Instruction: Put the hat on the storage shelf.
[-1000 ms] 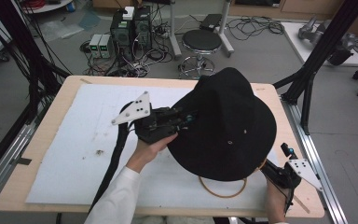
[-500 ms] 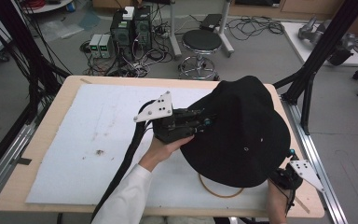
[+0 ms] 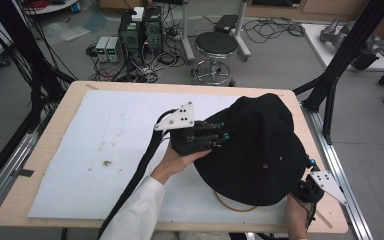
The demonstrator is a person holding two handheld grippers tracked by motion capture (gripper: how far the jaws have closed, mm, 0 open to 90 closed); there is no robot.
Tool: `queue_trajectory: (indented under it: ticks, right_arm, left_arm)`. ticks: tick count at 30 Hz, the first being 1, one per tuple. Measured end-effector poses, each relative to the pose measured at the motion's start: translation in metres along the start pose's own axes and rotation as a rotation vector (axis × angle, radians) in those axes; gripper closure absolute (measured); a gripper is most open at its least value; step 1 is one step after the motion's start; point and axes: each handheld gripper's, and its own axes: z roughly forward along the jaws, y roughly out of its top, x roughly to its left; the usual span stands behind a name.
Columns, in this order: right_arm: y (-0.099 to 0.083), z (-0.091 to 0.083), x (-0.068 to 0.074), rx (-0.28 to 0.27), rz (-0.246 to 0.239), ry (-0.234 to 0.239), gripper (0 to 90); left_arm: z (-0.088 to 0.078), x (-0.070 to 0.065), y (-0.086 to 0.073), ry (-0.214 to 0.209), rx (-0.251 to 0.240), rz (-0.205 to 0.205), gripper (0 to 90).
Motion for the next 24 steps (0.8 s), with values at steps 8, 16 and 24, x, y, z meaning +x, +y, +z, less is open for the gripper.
queue_trajectory:
  ticks: [8, 16, 24]
  right_arm:
    - [0.0, 0.0001, 0.0003, -0.005, 0.005, 0.0, 15.2]
    - [0.0, 0.0001, 0.0011, 0.004, 0.004, 0.0, 15.2]
    - [0.0, 0.0003, 0.0008, 0.0, 0.002, 0.001, 15.1]
  left_arm:
    - [-0.0003, 0.002, -0.0076, -0.008, 0.017, -0.021, 86.7]
    - [-0.0015, -0.0007, -0.0074, -0.015, 0.003, -0.003, 84.6]
    - [-0.0044, 0.0022, -0.008, 0.002, -0.024, -0.026, 70.0]
